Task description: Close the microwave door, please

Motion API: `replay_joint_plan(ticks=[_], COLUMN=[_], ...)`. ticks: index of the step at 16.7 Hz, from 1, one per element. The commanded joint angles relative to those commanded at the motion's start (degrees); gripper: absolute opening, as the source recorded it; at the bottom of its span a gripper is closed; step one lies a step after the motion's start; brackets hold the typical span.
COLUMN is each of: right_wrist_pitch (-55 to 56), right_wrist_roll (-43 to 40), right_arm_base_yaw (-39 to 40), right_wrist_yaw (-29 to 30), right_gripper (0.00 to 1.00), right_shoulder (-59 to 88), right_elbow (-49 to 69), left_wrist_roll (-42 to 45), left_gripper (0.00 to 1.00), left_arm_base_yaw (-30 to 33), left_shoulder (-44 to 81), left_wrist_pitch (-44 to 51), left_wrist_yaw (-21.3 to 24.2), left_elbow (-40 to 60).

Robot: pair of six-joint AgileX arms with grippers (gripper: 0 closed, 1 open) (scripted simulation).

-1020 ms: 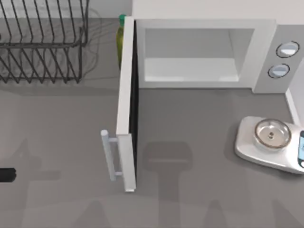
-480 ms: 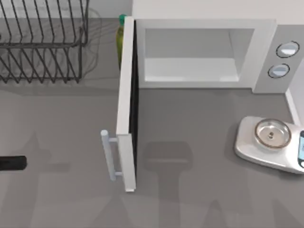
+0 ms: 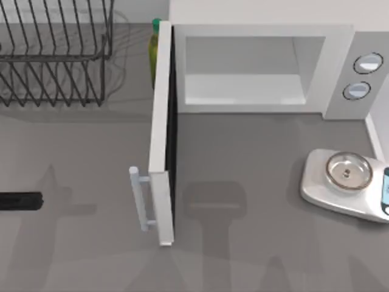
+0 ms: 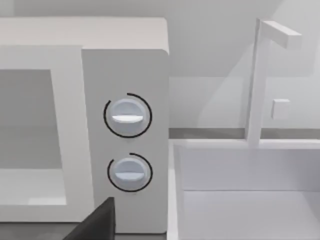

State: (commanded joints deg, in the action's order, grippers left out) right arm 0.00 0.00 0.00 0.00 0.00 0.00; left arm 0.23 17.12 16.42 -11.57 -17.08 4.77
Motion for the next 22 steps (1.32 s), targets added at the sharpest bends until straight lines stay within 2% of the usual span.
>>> replay_joint_plan(ticks=[3, 9, 12, 17, 22], right_wrist_pitch=[0.00, 0.00, 0.00, 0.00, 0.00], right_wrist_roll=[0.00, 0.00, 0.00, 0.00, 0.00], right_arm_base_yaw=[0.00, 0.00, 0.00, 0.00, 0.00], right_wrist_yaw=[0.00, 0.00, 0.00, 0.00, 0.00], right_gripper=[1.00, 1.00, 1.00, 1.00, 1.00], right_shoulder=[0.00, 0.00, 0.00, 0.00, 0.00], right_elbow=[0.00, 0.00, 0.00, 0.00, 0.00], left_wrist_roll=[-0.01, -0.11, -0.14, -0.10, -0.15], left_gripper=[0.00, 0.00, 0.00, 0.00, 0.00], left_arm_base_yaw=[-2.18, -15.12, -18.29, -17.17, -9.45], left_shoulder=[-1.25, -8.82, -11.16, -10.92, -11.69], left_wrist_pitch=[1.51, 10.05, 12.53, 12.72, 15.07], left_wrist_yaw=[2.17, 15.09, 18.26, 17.14, 9.43], left_elbow=[0.25, 1.16, 1.29, 1.54, 3.11])
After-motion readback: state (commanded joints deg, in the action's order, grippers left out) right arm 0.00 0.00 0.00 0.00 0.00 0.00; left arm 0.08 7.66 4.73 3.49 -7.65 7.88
